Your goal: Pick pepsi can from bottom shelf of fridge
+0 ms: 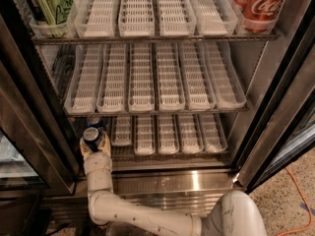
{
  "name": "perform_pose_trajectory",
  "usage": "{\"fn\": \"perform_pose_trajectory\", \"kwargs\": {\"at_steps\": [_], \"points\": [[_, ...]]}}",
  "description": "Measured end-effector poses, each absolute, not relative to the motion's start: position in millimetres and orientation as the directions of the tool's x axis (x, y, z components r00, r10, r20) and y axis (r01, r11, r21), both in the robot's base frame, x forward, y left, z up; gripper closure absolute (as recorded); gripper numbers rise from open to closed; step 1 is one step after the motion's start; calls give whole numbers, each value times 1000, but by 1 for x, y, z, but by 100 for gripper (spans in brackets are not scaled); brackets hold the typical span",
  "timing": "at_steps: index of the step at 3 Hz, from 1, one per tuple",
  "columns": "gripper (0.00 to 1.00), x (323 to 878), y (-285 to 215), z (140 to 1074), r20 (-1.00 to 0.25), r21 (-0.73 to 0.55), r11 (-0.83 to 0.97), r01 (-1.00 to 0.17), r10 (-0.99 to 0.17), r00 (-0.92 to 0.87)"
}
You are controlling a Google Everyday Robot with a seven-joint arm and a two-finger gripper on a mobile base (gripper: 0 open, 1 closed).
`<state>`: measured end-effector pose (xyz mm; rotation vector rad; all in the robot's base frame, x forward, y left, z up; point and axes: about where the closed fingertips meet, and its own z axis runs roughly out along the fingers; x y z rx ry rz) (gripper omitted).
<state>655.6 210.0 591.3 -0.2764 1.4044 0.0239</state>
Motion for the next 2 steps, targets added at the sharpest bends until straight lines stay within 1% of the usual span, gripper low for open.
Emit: {"fn": "perform_pose_trajectory", "kwargs": {"at_steps": [2], "points": [[100, 644, 220, 616, -969, -160, 967, -198, -116, 216]]}}
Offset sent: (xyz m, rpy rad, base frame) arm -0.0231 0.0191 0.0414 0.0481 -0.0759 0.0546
